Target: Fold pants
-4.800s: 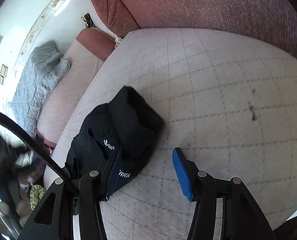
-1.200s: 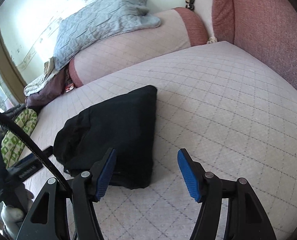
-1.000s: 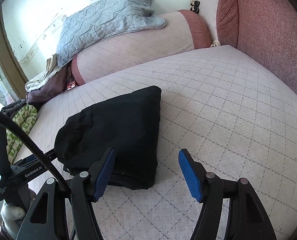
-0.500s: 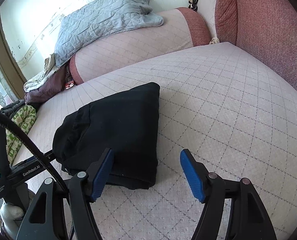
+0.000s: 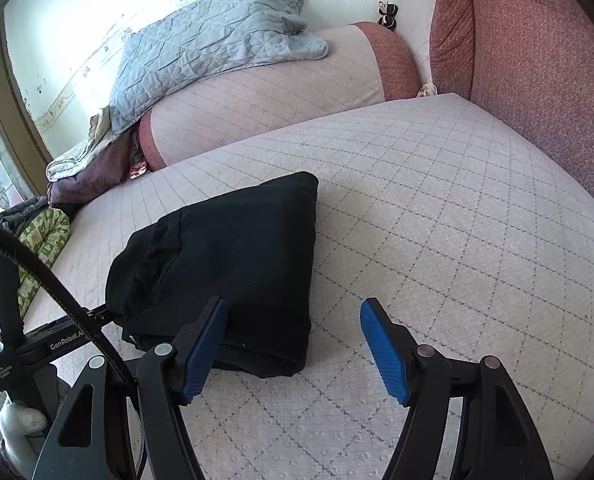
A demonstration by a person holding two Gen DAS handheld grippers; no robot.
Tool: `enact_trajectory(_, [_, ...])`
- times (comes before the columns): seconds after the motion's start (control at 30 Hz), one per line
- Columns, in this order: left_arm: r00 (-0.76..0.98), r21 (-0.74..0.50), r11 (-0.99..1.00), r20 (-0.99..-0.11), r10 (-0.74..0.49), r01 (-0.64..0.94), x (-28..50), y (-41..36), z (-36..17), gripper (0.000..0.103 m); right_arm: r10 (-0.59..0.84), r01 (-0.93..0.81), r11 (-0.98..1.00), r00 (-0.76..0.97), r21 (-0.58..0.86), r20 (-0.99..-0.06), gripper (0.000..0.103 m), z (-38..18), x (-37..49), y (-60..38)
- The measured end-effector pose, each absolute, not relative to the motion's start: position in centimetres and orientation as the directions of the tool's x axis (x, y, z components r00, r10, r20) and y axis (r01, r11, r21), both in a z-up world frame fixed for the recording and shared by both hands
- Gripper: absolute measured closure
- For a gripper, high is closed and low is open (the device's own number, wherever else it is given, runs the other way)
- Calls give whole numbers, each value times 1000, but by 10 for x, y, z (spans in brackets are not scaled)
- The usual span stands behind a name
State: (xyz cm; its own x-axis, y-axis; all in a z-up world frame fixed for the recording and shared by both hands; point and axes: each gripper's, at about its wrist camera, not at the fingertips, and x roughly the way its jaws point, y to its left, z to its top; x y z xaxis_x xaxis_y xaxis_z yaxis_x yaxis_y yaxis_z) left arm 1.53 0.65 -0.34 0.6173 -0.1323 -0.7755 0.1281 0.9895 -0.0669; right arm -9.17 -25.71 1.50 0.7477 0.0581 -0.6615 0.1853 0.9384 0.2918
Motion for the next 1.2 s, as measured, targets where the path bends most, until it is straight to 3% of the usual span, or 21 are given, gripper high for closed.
enact_trajectory(0.63, [611, -91, 987, -777, -152, 130, 17, 13, -3, 22, 30, 226, 923, 764, 311, -645, 29, 22, -94, -275])
enact_trajectory(0.87, [643, -236, 961, -716, -271, 142, 15, 29, 22, 22, 18, 238, 922, 763, 306, -646, 29, 21, -94, -276])
enact_trajectory(1.2, [495, -368, 912, -767, -408, 181, 56, 10, 24, 22, 74, 217, 916, 737, 339, -672, 25, 30, -66, -288])
